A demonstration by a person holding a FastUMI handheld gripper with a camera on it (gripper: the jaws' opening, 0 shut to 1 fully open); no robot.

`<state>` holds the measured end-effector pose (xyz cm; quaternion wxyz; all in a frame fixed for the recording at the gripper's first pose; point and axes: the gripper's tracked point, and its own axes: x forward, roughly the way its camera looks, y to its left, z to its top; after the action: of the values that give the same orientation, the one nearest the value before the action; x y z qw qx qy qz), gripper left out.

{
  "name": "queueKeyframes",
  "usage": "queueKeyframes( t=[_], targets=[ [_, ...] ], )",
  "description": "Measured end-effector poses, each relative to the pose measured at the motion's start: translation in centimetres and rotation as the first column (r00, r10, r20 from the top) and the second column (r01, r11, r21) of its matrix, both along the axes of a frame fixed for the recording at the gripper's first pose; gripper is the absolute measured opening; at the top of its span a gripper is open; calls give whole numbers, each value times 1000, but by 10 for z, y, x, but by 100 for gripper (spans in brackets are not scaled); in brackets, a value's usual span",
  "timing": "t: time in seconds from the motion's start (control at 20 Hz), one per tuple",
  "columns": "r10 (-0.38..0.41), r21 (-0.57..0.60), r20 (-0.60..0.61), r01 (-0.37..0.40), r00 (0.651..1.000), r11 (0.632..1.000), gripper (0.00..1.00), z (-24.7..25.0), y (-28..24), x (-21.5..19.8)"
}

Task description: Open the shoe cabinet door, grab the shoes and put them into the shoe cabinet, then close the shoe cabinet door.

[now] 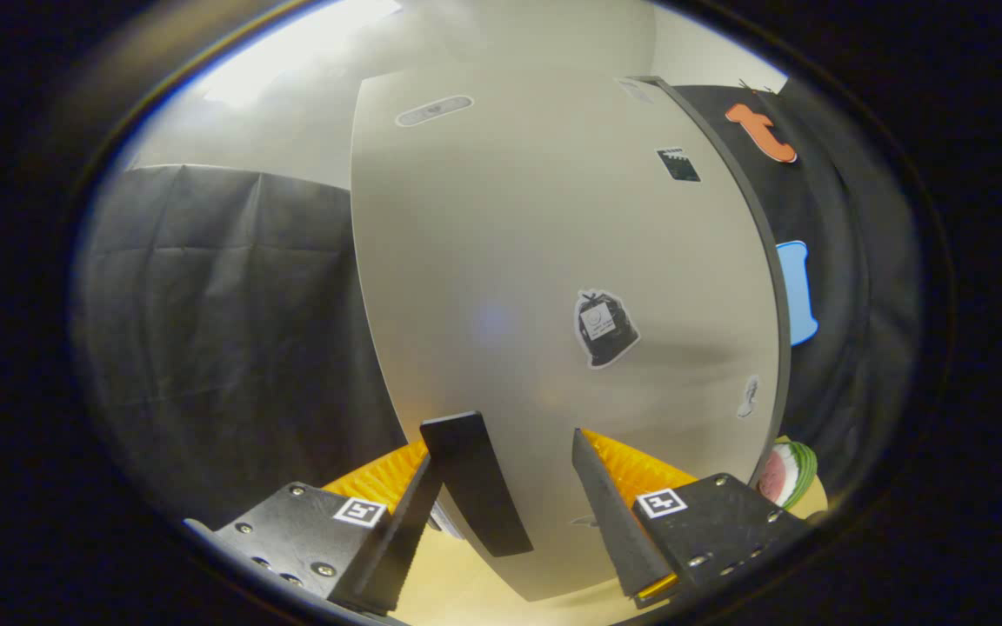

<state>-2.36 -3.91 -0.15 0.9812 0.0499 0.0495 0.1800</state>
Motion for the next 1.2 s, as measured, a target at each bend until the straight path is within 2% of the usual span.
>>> queueKeyframes(
  t=[0.05, 0.1, 0.2, 0.85, 1.2],
  targets=[
    [-17, 3, 3, 17, 1000, 1000, 89, -1, -1, 4],
    [-20, 8, 2, 20, 1000, 1000, 95, -4, 5, 10],
    [-27, 14, 8, 27, 1000, 1000, 98, -3, 10, 16],
    [-128, 2, 35, 128, 991, 992, 99, -8, 36, 72],
    [-175, -17, 53, 176, 983, 984, 99, -11, 38, 81]
  ],
)
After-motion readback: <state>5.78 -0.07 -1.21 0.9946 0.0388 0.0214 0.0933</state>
